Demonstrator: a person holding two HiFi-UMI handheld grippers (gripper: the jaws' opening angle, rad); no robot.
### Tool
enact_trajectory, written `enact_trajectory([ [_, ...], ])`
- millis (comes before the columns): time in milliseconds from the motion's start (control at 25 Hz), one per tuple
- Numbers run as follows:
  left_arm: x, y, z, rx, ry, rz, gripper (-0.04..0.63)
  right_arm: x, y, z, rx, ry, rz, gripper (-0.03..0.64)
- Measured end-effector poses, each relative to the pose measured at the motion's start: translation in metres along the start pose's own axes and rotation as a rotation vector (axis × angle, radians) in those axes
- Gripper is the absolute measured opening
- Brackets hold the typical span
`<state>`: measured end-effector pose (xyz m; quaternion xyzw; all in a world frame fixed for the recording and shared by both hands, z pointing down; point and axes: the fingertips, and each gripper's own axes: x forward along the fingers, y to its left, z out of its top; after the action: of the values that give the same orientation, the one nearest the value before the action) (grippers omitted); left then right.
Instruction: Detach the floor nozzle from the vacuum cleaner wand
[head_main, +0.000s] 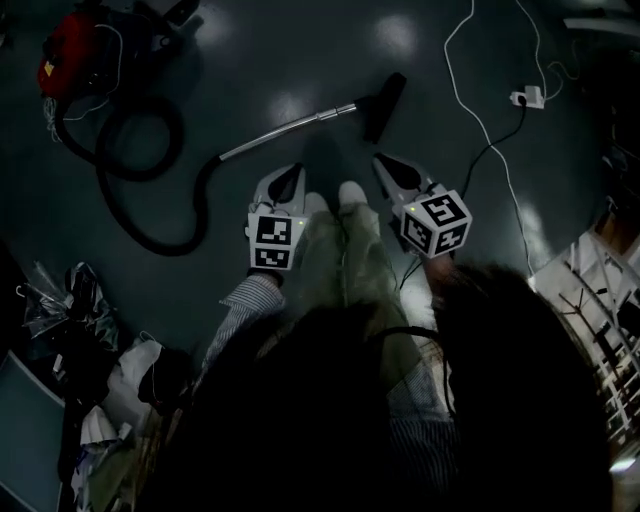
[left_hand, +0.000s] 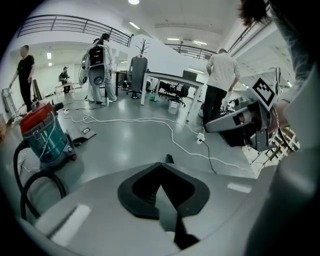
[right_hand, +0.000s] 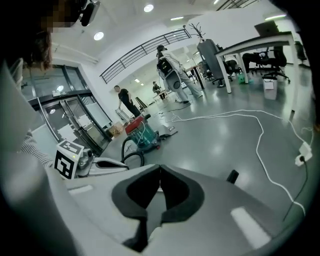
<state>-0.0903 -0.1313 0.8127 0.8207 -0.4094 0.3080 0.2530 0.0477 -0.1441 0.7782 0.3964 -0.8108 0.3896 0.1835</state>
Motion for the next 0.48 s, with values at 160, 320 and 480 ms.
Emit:
enact_trajectory([
  [160, 0.063, 0.02, -0.056, 0.143, 0.079, 0.009, 0.008, 0.046, -0.037, -0.041, -0.001, 0.008, -0.006, 0.005],
  [320, 0.126, 0.036, -0.103, 0.271, 0.13, -0.028, 0.039, 0.092, -0.067, -0.073, -0.014, -0.002, 0.002, 0.005],
  [480, 0.183, 0.053, -0.14, 0.368, 0.174, -0.057, 0.083, 0.137, -0.092, -0.096, -0.016, -0.017, 0.016, 0.014],
])
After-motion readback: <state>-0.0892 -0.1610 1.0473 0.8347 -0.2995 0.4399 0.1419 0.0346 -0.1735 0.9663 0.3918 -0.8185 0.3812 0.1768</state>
